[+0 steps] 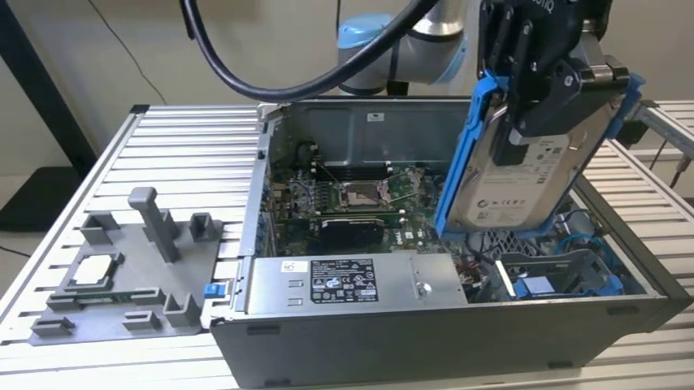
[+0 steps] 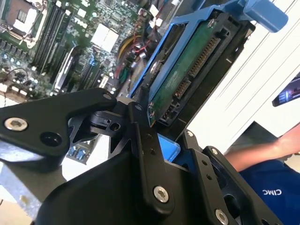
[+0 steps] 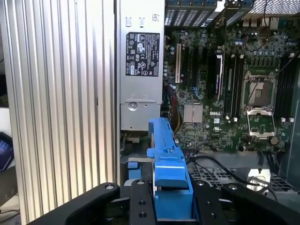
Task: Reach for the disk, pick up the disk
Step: 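Pick up the disk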
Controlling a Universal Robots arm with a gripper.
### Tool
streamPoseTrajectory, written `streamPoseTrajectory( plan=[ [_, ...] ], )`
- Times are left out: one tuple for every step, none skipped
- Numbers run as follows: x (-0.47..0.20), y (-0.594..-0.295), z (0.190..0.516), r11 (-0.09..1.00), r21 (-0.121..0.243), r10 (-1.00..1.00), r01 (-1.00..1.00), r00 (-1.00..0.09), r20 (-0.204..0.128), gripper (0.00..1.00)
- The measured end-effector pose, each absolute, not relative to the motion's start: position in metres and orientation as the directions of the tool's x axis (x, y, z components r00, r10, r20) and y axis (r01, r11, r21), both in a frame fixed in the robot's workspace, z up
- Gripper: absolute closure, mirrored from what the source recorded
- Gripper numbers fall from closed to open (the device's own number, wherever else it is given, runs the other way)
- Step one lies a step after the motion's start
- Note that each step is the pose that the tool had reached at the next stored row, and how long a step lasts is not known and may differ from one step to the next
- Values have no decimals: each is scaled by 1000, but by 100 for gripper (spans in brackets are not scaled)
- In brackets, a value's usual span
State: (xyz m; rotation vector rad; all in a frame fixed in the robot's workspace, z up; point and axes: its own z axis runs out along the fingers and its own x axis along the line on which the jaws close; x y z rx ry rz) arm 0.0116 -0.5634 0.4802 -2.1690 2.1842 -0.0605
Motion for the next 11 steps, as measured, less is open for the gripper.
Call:
streamPoseTrajectory(
  plan=[
    [13,-566,480,8,-72,-1000,-997,-6,-17,100],
    [14,-568,480,8,-72,-1000,-997,-6,-17,100],
    [16,-570,479,8,-72,-1000,-997,-6,-17,100],
    [17,-572,479,8,-72,-1000,-997,-6,-17,100],
    [19,-574,479,8,-72,-1000,-997,-6,-17,100],
    [21,-575,479,8,-72,-1000,-997,-6,-17,100],
    [23,-577,478,8,-72,-1000,-997,-6,-17,100],
    [26,-578,478,8,-72,-1000,-997,-6,-17,100],
    [28,-578,478,8,-72,-1000,-997,-6,-17,100],
    [31,-579,477,8,-72,-1000,-997,-6,-17,100],
    [34,-580,477,8,-72,-1000,-997,-6,-17,100]
  ],
)
